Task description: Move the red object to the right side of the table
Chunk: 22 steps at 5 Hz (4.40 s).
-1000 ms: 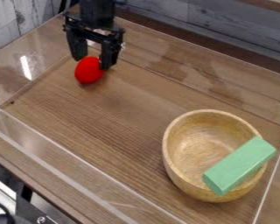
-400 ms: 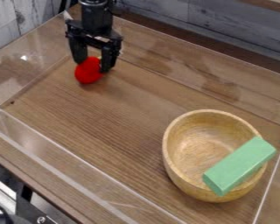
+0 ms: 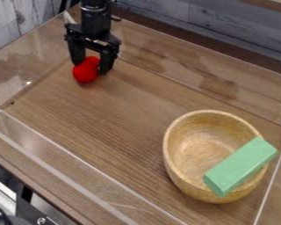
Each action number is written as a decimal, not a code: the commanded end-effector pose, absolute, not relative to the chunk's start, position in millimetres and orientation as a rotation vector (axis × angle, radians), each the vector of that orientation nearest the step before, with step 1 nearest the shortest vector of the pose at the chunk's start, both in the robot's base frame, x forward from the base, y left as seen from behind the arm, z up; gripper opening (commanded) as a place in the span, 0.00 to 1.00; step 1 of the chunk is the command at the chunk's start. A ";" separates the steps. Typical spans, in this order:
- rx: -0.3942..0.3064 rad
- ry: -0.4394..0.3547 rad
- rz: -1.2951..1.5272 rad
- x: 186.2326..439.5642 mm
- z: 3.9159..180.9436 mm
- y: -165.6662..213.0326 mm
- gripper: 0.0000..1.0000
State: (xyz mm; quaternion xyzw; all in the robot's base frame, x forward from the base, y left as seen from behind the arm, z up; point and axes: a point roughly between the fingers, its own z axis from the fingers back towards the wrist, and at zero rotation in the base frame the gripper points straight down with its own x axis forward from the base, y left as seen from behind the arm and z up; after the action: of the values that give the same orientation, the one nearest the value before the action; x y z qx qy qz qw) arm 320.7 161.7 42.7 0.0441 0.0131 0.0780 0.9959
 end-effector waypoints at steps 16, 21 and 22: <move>-0.051 -0.109 0.069 331.9 111.6 63.9 0.00; -0.076 -0.061 -0.013 322.9 63.7 21.8 0.00; -0.081 -0.054 -0.015 321.3 55.1 21.6 0.00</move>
State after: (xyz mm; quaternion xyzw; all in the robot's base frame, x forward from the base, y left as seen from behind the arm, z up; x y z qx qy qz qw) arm 316.6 21.8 43.6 -0.0427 -0.0071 -0.0053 0.9991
